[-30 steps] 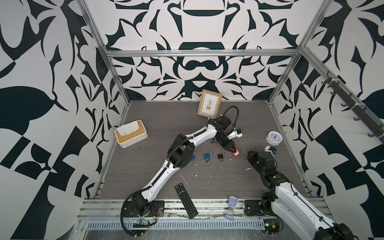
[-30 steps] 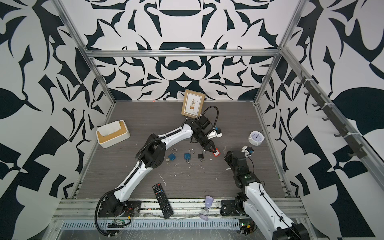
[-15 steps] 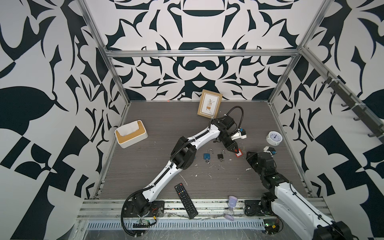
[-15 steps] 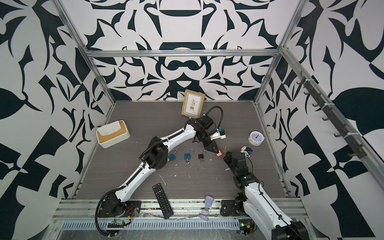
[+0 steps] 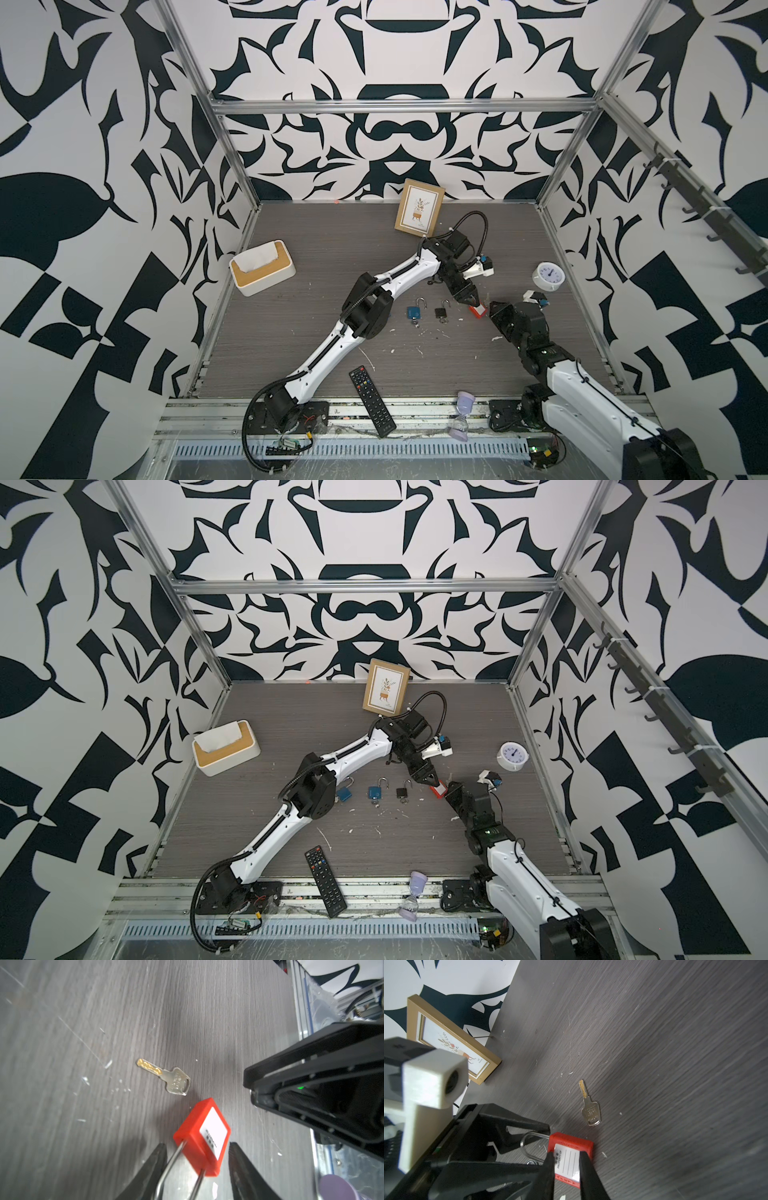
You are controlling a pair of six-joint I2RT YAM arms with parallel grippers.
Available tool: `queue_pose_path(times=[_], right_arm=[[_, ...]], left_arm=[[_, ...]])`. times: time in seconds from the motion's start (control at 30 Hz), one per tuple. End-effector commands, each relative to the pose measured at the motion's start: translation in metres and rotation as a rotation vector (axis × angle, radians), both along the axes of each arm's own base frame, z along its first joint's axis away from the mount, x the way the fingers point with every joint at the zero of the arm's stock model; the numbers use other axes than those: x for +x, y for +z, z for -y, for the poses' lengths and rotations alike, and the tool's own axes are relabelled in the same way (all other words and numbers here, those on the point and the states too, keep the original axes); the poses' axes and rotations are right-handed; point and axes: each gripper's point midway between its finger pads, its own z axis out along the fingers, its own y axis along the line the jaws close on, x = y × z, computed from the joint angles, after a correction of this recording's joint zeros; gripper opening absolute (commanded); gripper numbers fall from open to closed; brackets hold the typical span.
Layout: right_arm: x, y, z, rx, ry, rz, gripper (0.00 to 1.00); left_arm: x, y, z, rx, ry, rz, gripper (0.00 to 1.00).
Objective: Lock with the key
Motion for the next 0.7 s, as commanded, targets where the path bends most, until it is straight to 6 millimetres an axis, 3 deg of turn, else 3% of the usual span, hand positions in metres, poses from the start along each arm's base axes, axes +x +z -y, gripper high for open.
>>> queue_pose_path(times=[0.0,0.2,0.4,0.47,0.53,0.67], right_arm=[[0.005,0.006,-0.002,0.002,0.016,0.036,0.24],[0.004,0.006,-0.004,0.009,0.022,0.038,0.24],[0.008,0.017,-0.020,-0.003,0.131,0.039,0.23],[0.008,0.025,-0.024,-0.012,0.164,0.042,0.23],[0.008,0.034,-0.026,-0.036,0.191,0.049,0.23],[0.006,0.053,-0.032,-0.082,0.261,0.055,0.23]], left_arm=[[0.003,0.003,0.007,-0.025,-0.007,0.042,0.53],[0.025,0.012,0.012,-0.048,0.056,0.130,0.56],[0.078,0.041,0.007,-0.099,0.292,0.196,0.56],[0.102,0.058,-0.005,-0.127,0.432,0.213,0.58],[0.120,0.089,-0.026,-0.198,0.568,0.257,0.64],[0.118,0.140,-0.075,-0.301,0.723,0.376,0.78]])
